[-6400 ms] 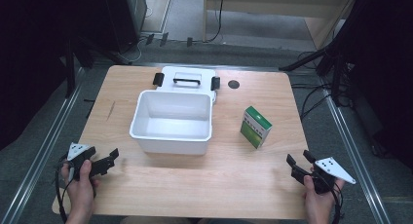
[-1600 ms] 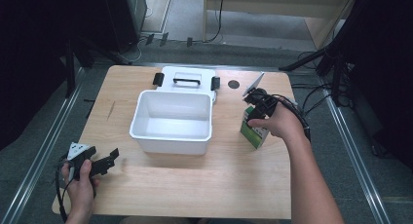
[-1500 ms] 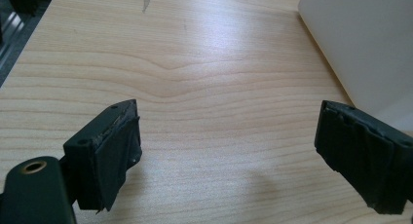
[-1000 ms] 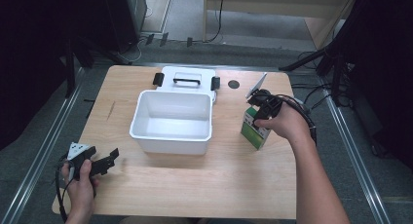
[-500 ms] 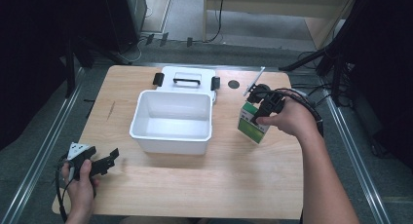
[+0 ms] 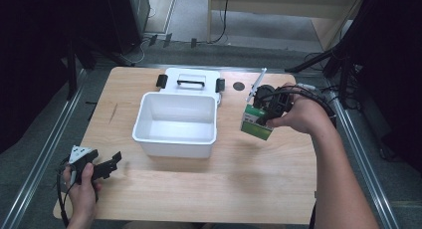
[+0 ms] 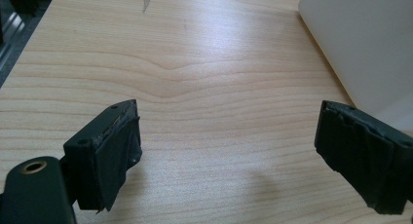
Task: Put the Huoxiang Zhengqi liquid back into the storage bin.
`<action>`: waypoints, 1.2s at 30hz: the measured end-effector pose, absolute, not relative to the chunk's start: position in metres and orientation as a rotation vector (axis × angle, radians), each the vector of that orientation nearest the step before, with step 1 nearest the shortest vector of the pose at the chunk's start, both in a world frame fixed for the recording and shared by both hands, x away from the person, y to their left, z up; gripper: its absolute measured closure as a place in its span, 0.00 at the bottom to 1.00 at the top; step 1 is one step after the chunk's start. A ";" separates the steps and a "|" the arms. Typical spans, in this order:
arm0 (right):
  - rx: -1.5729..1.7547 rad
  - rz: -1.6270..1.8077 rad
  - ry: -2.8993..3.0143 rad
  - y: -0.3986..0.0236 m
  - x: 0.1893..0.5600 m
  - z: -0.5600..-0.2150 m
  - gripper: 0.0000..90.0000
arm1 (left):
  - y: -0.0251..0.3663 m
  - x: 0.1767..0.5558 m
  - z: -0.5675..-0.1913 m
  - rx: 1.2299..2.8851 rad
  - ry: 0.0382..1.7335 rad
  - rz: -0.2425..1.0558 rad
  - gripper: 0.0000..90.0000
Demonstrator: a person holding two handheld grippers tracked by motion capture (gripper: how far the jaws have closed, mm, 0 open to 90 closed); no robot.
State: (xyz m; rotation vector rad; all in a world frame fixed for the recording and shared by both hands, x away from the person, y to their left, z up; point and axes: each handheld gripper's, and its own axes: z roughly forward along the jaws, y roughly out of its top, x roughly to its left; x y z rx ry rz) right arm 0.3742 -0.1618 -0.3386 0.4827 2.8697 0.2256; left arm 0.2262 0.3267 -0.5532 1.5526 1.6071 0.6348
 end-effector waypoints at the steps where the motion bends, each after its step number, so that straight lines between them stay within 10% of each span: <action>1: 0.467 0.236 2.869 -0.161 0.374 -0.337 0.72 | 0.327 0.226 -0.553 1.552 1.607 0.635 0.12; 36: 0.024 0.275 2.887 -0.127 0.365 -0.272 0.72 | 0.327 0.226 -0.553 1.551 1.609 0.629 0.12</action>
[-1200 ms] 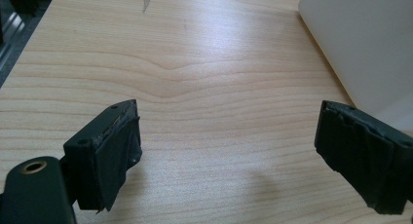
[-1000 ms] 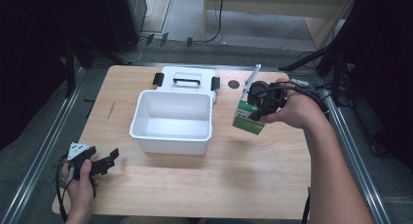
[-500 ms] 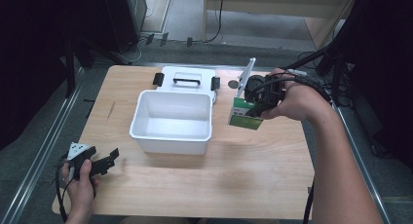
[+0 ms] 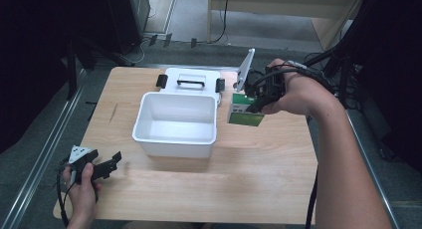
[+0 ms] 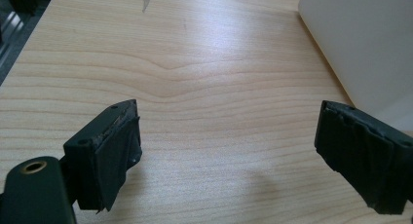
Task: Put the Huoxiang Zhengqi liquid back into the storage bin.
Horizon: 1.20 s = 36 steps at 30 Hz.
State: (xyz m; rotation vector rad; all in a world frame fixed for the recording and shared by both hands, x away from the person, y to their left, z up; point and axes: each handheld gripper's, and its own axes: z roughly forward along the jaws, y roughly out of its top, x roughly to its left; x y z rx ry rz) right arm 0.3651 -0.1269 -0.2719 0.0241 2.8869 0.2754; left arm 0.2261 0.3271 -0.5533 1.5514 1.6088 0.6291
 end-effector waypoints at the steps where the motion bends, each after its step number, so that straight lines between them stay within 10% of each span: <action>1: 0.024 0.275 2.887 -0.127 0.365 -0.272 0.72 | 0.327 0.226 -0.553 1.551 1.609 0.629 0.12; 36: -0.056 0.256 2.914 -0.045 0.371 -0.256 0.72 | 0.327 0.227 -0.553 1.544 1.612 0.628 0.12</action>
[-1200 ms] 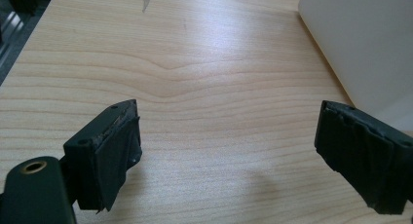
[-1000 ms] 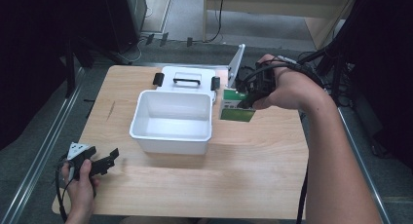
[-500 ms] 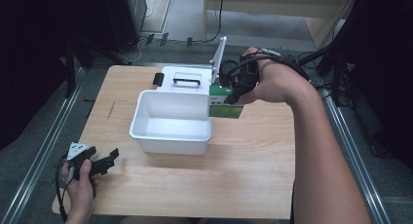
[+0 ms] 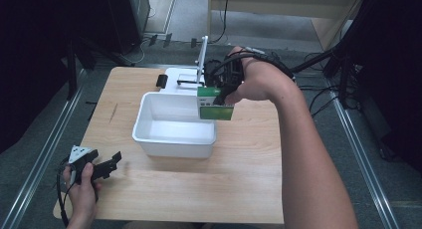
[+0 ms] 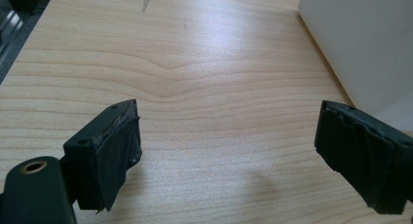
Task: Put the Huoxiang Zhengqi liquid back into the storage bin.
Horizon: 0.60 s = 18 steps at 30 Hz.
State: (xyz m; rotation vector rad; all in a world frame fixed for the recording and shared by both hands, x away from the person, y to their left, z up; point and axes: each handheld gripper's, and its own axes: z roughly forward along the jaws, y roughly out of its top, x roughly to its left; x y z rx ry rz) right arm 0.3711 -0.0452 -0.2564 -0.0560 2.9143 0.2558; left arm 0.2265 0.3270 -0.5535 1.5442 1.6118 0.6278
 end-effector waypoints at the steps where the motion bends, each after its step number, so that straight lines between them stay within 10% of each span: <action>1: -0.064 0.253 2.914 -0.042 0.372 -0.257 0.72 | 0.327 0.227 -0.554 1.544 1.611 0.627 0.12; 18: -0.055 0.290 2.922 -0.009 0.377 -0.260 0.72 | 0.327 0.227 -0.554 1.553 1.612 0.630 0.12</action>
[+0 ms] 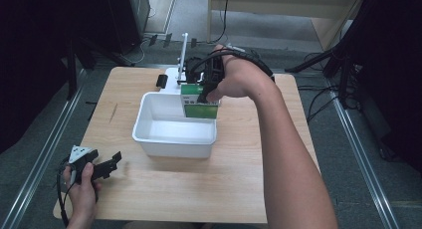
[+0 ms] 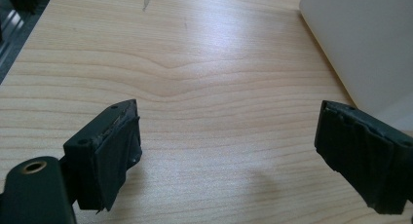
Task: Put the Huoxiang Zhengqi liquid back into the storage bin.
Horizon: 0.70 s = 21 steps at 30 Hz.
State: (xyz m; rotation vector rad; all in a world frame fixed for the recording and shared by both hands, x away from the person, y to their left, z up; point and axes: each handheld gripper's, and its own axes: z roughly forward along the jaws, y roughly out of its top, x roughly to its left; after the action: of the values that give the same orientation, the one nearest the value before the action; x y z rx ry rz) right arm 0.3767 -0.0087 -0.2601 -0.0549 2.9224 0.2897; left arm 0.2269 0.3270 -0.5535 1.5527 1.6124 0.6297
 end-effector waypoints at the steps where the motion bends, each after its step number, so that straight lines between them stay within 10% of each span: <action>1: -0.074 0.290 2.926 -0.005 0.378 -0.263 0.72 | 0.327 0.227 -0.554 1.554 1.611 0.631 0.12; 21: -0.107 0.283 2.953 0.004 0.391 -0.300 0.72 | 0.327 0.227 -0.554 1.551 1.615 0.631 0.12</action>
State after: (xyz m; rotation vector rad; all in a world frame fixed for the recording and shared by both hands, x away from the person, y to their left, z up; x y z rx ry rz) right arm 0.3912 0.0038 -0.3003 -0.1069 2.9535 0.2826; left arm 0.2273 0.3267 -0.5536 1.5512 1.6148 0.6310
